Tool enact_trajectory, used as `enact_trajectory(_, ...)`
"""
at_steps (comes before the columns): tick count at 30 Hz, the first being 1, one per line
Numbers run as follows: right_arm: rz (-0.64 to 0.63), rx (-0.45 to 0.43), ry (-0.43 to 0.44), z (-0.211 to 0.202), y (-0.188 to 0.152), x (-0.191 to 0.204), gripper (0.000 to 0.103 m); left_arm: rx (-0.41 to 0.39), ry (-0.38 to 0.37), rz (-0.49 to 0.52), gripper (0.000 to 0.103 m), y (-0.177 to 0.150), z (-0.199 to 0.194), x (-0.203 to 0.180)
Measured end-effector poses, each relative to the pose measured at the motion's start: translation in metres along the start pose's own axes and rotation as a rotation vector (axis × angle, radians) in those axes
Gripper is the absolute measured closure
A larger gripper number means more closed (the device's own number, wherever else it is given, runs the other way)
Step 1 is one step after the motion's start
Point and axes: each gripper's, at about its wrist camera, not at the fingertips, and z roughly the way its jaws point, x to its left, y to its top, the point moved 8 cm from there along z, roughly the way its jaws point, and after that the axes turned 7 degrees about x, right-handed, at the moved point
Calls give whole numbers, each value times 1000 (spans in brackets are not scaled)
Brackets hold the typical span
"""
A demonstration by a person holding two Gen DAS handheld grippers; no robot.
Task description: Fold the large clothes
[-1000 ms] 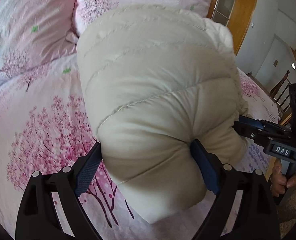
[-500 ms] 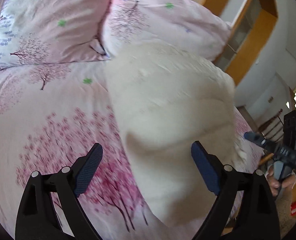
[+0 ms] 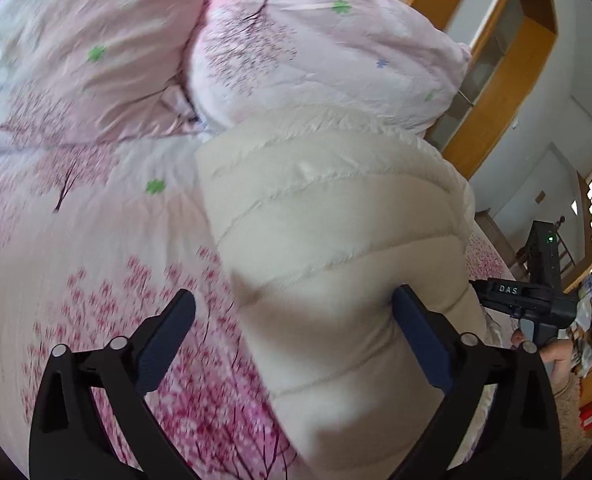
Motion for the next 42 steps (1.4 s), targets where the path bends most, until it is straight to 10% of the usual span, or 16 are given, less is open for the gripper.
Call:
enact_trajectory(3, -20, -22, -21, -18, -2, 3, 60, -10, -20, 20, 1, 2, 3, -1)
enact_trajectory(5, -20, -36, 41, -32, -3, 4, 19, -3, -38, 22, 1, 1, 5, 1)
enact_trajectory(7, -8, -45, 82, -41, 5, -4, 11, 11, -54, 10, 1, -2, 7, 5)
enact_trajectory(24, 13, 87, 131, -11, 16, -12, 4, 41, -138, -89, 1, -11, 12, 15)
enact_trajectory(42, -75, 326, 446, 35, 28, 28, 2, 168, -539, -279, 5, -20, 40, 15)
